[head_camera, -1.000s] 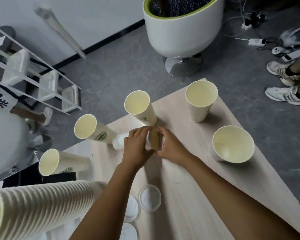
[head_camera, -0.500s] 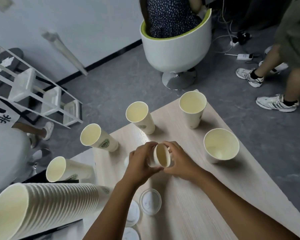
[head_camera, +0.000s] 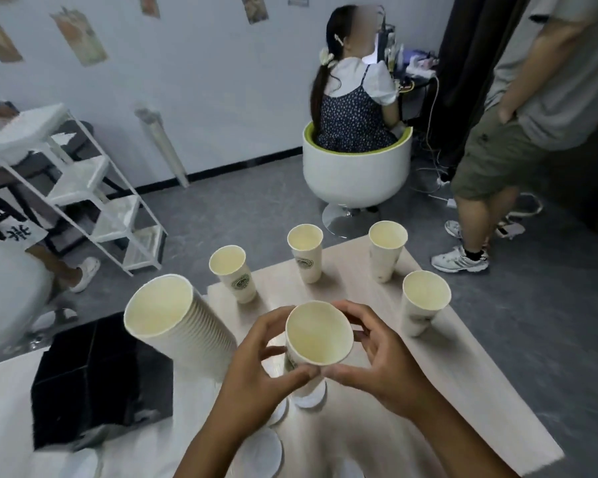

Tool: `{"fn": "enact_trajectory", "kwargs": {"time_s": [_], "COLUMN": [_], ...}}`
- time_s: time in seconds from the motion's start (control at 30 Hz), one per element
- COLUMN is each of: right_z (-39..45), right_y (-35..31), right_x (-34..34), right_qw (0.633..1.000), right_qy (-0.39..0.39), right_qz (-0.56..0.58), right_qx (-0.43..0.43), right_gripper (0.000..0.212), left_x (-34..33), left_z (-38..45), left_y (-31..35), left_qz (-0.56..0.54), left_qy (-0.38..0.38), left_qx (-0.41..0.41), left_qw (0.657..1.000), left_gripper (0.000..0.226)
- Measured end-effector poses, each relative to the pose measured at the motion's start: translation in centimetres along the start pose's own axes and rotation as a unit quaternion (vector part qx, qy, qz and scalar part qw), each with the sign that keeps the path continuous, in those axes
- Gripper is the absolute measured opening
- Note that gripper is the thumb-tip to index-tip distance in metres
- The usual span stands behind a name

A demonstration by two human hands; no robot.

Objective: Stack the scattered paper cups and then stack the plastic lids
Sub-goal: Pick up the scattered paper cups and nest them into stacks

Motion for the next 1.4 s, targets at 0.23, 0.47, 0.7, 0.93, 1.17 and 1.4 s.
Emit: {"fn": "enact_trajectory", "kwargs": {"time_s": [0.23,0.47,0.7,0.93,1.17,1.4], "right_z": [-7.9,-13.3,-15.6,-16.1,-15.5,-13.8], "right_y": [-8.0,-13.9,-19.0,-25.2,-29.8,-26.0], "right_x": [-6.5,-17.0,-30.5,-41.6,-49.6,-56.2], "right_qw": [0.999,0.992,0.973,0.938,0.919,0.920], "right_qy": [-0.021,-0.069,-0.180,-0.276,-0.316,-0.346], "right_qz": [-0.015,-0.015,0.008,0.074,0.134,0.121], "right_qx": [0.046,0.106,0.146,0.197,0.193,0.140], "right_gripper": [0.075,0.077,0.080,0.080,0.072,0.059], "left_x": [8.7,20.3,33.1,43.7,51.6,54.7], "left_z": [-8.9,-16.2,-22.4,-25.8,-25.7,-24.6], "left_y": [1.9,1.6,0.7,1.2,1.7,-5.1], "left_qz": [-0.089,-0.113,-0.114,-0.105,-0.087,-0.090], "left_qy": [0.042,0.116,0.247,0.355,0.406,0.423], "left_qx": [-0.018,-0.046,-0.049,-0.075,-0.101,-0.034], "left_qw": [0.995,0.986,0.961,0.926,0.904,0.901], "left_gripper": [0.069,0.071,0.071,0.068,0.067,0.065]}}
Point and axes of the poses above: each hand's wrist, its own z-axis towards the middle knuckle, its own x-axis out of the back of the hand, y = z × x, the point moved 3 cm from there along z, towards the middle knuckle, and after that the axes turned 11 degrees about y, right-handed, at the moved point
